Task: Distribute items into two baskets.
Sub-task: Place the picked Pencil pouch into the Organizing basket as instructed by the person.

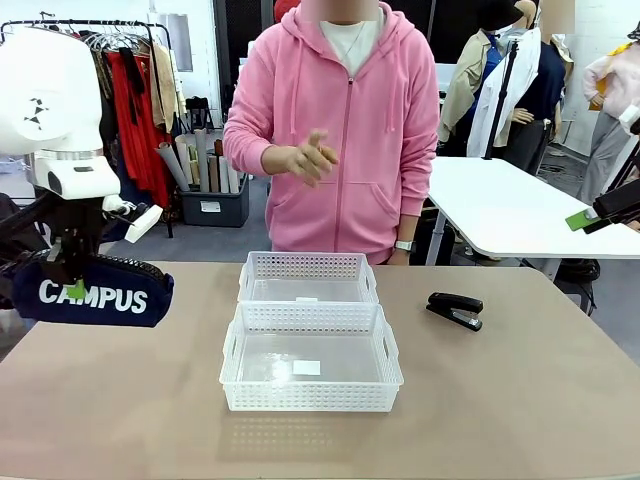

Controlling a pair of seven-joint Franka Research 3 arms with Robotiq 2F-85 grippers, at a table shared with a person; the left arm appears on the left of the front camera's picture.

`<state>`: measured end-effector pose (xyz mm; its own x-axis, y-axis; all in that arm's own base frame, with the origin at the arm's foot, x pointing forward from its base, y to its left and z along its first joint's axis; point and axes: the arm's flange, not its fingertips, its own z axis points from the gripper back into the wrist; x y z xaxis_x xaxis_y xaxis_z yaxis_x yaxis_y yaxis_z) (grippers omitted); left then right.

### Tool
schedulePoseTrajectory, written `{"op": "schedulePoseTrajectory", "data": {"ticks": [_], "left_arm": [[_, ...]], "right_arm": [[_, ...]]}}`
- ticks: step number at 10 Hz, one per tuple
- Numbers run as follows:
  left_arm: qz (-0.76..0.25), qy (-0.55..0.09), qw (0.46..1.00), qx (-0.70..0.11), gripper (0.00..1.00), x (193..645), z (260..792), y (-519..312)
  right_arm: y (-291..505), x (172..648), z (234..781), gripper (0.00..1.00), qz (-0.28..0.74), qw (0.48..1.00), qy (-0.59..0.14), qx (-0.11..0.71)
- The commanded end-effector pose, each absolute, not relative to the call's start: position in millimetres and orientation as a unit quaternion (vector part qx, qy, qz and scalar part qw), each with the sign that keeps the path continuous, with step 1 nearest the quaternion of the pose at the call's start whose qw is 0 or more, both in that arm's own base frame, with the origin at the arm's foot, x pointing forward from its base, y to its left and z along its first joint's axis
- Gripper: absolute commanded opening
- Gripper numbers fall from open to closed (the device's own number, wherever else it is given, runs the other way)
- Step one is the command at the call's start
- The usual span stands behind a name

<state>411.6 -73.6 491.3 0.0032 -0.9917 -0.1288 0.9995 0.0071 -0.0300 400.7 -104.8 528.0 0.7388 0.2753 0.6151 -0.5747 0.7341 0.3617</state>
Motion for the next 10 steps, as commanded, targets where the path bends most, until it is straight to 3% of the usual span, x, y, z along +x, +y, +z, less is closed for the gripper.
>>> {"op": "schedulePoseTrajectory", "data": {"ticks": [1,10], "left_arm": [[-0.702,0.056,0.709,0.036,0.0,411.2,492.5,-72.5],[-0.702,0.056,0.709,0.036,0.0,411.2,492.5,-72.5]], "right_arm": [[-104.5,401.6,528.7,1.0,0.24,0.886,-0.277,0.283],[-104.5,401.6,528.7,1.0,0.24,0.886,-0.277,0.283]]}}
